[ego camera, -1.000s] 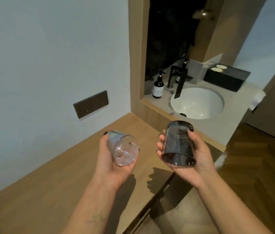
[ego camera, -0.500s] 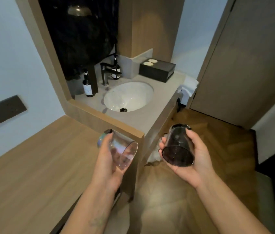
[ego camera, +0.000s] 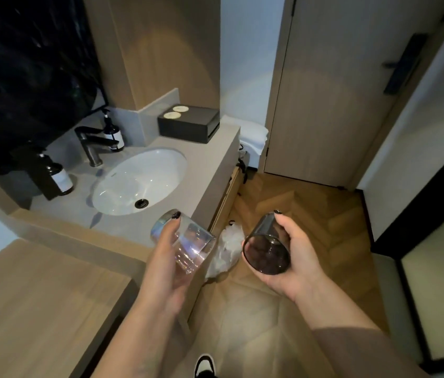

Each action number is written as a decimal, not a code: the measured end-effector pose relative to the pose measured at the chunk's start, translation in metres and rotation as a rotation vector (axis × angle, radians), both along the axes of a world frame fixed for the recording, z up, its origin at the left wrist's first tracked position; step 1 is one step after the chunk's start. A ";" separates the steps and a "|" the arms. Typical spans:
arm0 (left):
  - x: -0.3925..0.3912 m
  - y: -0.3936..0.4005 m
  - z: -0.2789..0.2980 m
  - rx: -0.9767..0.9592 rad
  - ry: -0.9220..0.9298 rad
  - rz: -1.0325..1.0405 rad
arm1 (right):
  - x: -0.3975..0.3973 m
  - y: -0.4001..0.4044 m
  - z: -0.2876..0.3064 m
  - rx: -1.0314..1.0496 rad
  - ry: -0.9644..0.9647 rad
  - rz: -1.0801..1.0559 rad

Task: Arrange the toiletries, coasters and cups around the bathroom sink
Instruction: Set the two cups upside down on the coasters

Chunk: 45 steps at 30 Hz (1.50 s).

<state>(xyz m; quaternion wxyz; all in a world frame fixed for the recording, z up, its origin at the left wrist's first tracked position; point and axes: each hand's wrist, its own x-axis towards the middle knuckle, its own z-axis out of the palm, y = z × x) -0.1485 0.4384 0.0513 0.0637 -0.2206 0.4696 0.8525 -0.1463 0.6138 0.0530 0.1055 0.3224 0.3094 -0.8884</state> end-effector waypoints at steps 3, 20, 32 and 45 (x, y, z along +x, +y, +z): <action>-0.040 0.015 -0.005 -0.072 0.050 -0.008 | -0.035 0.017 -0.007 0.063 0.058 0.028; -0.319 0.093 -0.021 -0.246 0.096 -0.034 | -0.294 0.123 -0.017 0.682 0.288 0.234; -0.415 0.199 -0.027 -0.251 0.080 0.131 | -0.402 0.233 -0.014 0.814 0.372 0.346; -0.474 0.266 -0.027 -0.219 0.121 0.366 | -0.533 0.328 0.015 0.965 0.519 0.499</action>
